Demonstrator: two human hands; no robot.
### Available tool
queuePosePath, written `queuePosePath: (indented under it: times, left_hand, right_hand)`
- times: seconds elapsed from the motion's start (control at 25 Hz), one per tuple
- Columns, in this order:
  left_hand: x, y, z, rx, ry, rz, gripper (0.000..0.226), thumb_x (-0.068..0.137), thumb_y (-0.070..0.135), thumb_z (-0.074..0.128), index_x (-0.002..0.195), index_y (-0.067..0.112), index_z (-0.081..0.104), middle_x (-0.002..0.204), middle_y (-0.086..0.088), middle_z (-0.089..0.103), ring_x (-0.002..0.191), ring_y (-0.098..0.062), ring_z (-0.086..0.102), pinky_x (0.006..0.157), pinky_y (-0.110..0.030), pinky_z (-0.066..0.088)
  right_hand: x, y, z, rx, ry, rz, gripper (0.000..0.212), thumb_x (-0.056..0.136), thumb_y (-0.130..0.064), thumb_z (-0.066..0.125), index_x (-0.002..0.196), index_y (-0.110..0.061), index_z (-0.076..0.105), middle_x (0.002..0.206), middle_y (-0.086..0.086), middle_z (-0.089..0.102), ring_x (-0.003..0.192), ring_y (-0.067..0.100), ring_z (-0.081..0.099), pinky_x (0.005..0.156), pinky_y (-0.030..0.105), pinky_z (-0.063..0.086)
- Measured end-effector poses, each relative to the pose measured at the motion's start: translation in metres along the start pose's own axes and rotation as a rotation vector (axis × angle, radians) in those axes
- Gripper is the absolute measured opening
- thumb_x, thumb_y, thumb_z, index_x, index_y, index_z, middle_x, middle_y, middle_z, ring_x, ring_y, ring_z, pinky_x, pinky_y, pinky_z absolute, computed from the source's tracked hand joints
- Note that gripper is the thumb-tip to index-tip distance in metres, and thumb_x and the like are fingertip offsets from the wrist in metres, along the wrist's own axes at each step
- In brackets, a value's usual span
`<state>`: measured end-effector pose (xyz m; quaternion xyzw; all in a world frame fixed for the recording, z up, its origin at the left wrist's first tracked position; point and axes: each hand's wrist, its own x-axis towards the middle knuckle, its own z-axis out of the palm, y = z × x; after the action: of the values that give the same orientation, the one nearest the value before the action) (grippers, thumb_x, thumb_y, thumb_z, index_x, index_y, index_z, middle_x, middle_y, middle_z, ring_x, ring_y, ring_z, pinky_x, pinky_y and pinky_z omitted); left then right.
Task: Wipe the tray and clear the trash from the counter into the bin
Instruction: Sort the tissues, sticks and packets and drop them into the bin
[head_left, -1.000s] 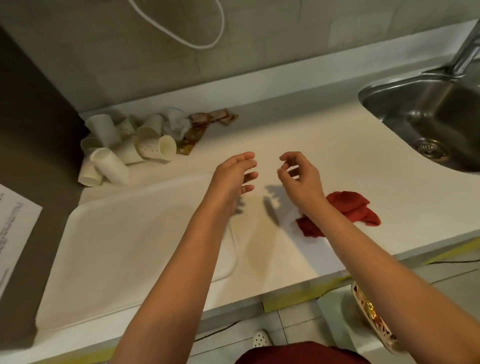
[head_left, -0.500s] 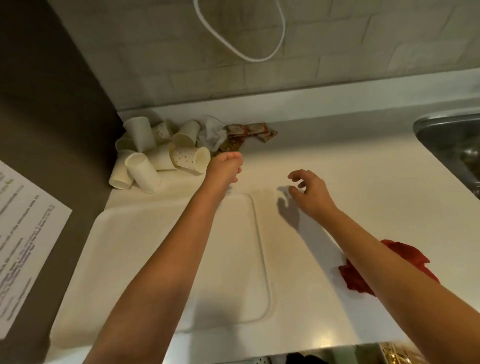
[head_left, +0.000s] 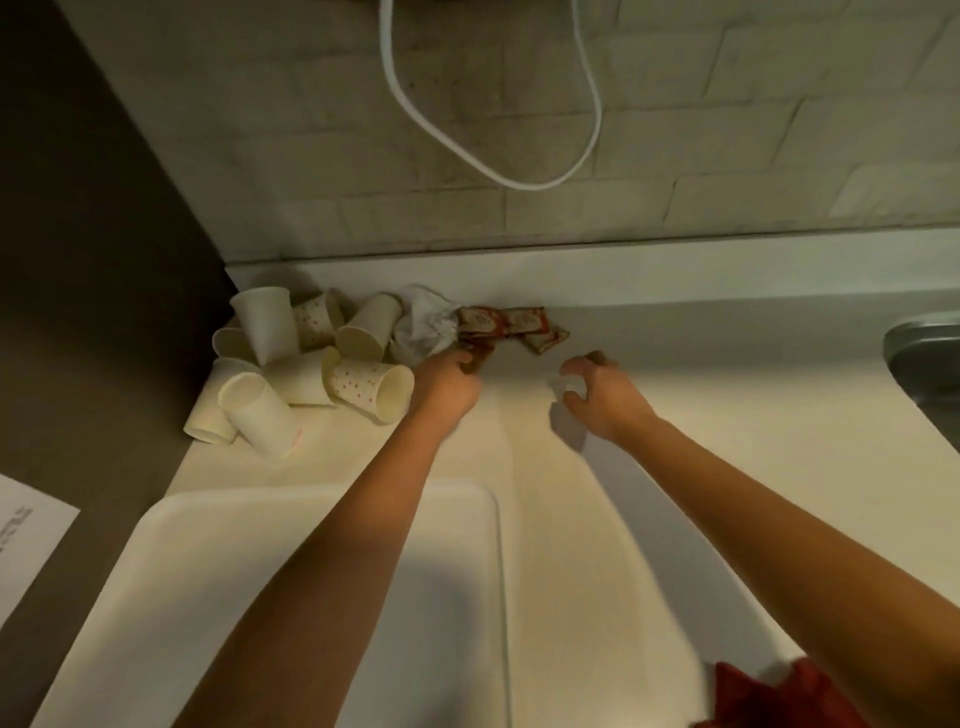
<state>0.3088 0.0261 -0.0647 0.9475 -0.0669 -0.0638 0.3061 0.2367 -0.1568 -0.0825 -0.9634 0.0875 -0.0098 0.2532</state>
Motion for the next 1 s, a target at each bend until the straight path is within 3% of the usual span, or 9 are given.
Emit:
queuePosePath:
  times: [0.24,0.44,0.52,0.6,0.68,0.72,0.8,0.88,1.0]
  left_hand:
    - [0.024,-0.008,0.019,0.295,0.026,0.022,0.039,0.090,0.021,0.049,0.128,0.012,0.048,0.124,-0.015,0.053,0.115,-0.032,0.052,0.089,-0.037,0.045]
    - [0.037,-0.013,0.026,0.377,-0.020,-0.025,0.044,0.087,0.016,0.050,0.130,0.011,0.046,0.127,-0.010,0.053,0.118,-0.027,0.052,0.090,-0.034,0.045]
    - [0.037,-0.015,0.027,0.474,-0.008,0.031,0.040,0.081,0.022,0.062,0.119,0.012,0.057,0.115,-0.007,0.062,0.107,-0.021,0.061,0.084,-0.028,0.048]
    - [0.036,-0.003,0.018,0.550,-0.007,0.057,0.043,0.046,0.042,0.083,0.082,0.021,0.074,0.079,0.005,0.071,0.071,-0.005,0.068,0.060,-0.014,0.050]
    - [0.041,-0.002,0.019,0.524,0.009,0.062,0.033,0.039,0.052,0.077,0.062,0.029,0.074,0.064,0.014,0.069,0.057,0.003,0.065,0.052,-0.009,0.047]
    - [0.045,-0.006,0.023,0.475,-0.065,0.034,0.021,0.064,0.044,0.068,0.066,0.025,0.076,0.071,0.010,0.071,0.064,-0.001,0.068,0.058,-0.014,0.051]
    - [0.047,-0.021,0.038,0.471,-0.166,0.065,0.056,0.092,0.001,0.029,0.062,0.011,0.075,0.068,-0.008,0.070,0.058,-0.021,0.068,0.054,-0.023,0.052]
    - [0.058,-0.037,0.061,0.594,-0.003,0.116,0.053,0.076,-0.006,0.026,0.051,0.009,0.070,0.055,-0.013,0.065,0.046,-0.025,0.062,0.046,-0.022,0.049]
    - [0.063,-0.039,0.068,0.494,-0.050,0.100,0.040,0.064,0.003,0.031,0.053,0.010,0.069,0.055,-0.010,0.064,0.047,-0.021,0.061,0.046,-0.020,0.047]
  right_hand:
    - [0.067,-0.011,0.006,-0.094,0.004,-0.041,0.040,0.090,-0.017,0.049,0.130,-0.013,0.047,0.131,0.011,0.044,0.121,0.031,0.041,0.096,0.038,0.040]
    - [0.112,-0.020,0.022,-0.148,-0.045,-0.092,0.052,0.085,-0.015,0.052,0.136,-0.015,0.041,0.141,0.009,0.038,0.129,0.030,0.035,0.101,0.039,0.035]
    - [0.124,-0.022,0.031,-0.189,-0.075,-0.125,0.060,0.083,-0.016,0.054,0.140,-0.015,0.035,0.147,0.007,0.032,0.136,0.029,0.028,0.108,0.042,0.031]
    - [0.134,-0.022,0.038,-0.262,-0.087,-0.177,0.065,0.085,-0.021,0.054,0.144,-0.017,0.028,0.152,0.006,0.025,0.141,0.027,0.019,0.112,0.046,0.024]
    - [0.143,-0.022,0.045,-0.304,-0.091,-0.202,0.063,0.089,-0.026,0.051,0.146,-0.018,0.025,0.151,0.006,0.028,0.141,0.026,0.020,0.112,0.045,0.020]
    - [0.147,-0.023,0.047,-0.305,-0.087,-0.199,0.061,0.090,-0.028,0.049,0.146,-0.018,0.025,0.150,0.007,0.032,0.139,0.027,0.025,0.111,0.044,0.021]
    - [0.153,-0.027,0.050,-0.299,-0.052,-0.193,0.054,0.093,-0.029,0.046,0.144,-0.017,0.031,0.143,0.008,0.041,0.131,0.028,0.038,0.106,0.040,0.027]
    - [0.155,-0.030,0.053,-0.326,-0.025,-0.204,0.047,0.095,-0.027,0.043,0.140,-0.015,0.036,0.138,0.010,0.047,0.125,0.031,0.044,0.101,0.039,0.032]
    - [0.150,-0.031,0.059,-0.388,0.004,-0.224,0.043,0.094,-0.020,0.043,0.136,-0.012,0.040,0.133,0.011,0.050,0.121,0.031,0.046,0.100,0.040,0.033]
